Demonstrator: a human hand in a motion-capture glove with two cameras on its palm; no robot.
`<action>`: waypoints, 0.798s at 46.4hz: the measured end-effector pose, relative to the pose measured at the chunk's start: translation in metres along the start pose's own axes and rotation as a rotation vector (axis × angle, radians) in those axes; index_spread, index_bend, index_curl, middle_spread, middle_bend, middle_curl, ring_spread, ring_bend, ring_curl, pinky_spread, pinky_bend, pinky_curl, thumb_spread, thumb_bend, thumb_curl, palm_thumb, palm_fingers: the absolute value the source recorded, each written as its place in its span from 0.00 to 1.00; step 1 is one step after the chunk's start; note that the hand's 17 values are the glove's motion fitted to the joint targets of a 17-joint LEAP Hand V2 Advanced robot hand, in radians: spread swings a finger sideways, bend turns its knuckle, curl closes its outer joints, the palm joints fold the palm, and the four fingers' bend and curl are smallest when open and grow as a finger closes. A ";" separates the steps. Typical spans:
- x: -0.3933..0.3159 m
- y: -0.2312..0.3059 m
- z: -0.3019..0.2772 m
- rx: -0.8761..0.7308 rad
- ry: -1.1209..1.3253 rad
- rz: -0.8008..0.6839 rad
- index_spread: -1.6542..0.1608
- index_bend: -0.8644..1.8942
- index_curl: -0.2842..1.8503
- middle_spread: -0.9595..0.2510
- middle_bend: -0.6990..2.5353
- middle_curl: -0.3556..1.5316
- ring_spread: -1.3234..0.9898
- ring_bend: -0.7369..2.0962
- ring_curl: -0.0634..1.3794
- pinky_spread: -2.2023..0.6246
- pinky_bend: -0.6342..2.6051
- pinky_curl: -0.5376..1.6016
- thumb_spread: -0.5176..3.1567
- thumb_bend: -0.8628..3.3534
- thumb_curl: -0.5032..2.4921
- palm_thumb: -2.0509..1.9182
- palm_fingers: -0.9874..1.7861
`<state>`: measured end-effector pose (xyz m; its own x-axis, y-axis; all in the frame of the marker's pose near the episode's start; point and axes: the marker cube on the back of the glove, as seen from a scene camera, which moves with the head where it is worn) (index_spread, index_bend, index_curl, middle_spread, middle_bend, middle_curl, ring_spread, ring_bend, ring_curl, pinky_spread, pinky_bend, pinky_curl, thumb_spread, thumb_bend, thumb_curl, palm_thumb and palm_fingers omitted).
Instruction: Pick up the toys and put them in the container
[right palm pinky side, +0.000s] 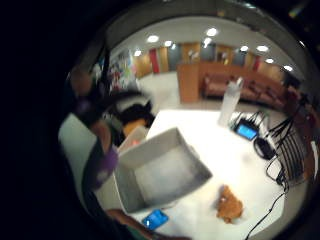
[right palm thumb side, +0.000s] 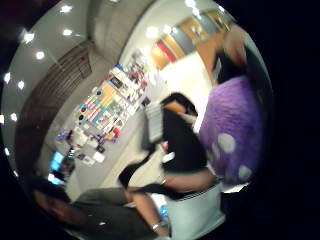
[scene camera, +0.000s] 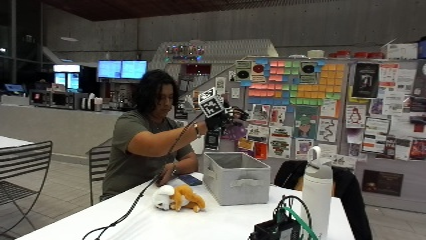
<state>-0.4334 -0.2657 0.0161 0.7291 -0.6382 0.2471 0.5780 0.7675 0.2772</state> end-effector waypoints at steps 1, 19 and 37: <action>-0.003 0.002 0.003 -0.027 -0.068 0.037 0.72 0.56 0.57 0.57 0.50 0.53 0.43 0.71 0.45 0.65 0.54 0.52 0.54 0.21 0.32 0.50 0.47; 0.066 0.079 -0.036 -0.093 0.038 0.357 0.70 0.52 0.48 0.65 0.43 0.45 0.45 0.60 0.31 0.76 0.49 0.44 0.43 0.18 0.26 0.47 0.43; 0.200 0.258 0.025 -0.336 0.379 0.799 0.70 0.45 0.43 0.67 0.39 0.43 0.46 0.59 0.30 0.77 0.50 0.43 0.46 0.19 0.23 0.49 0.40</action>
<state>-0.1470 -0.1969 0.1600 0.9912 0.1006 -0.0863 -0.1121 0.9837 -0.1406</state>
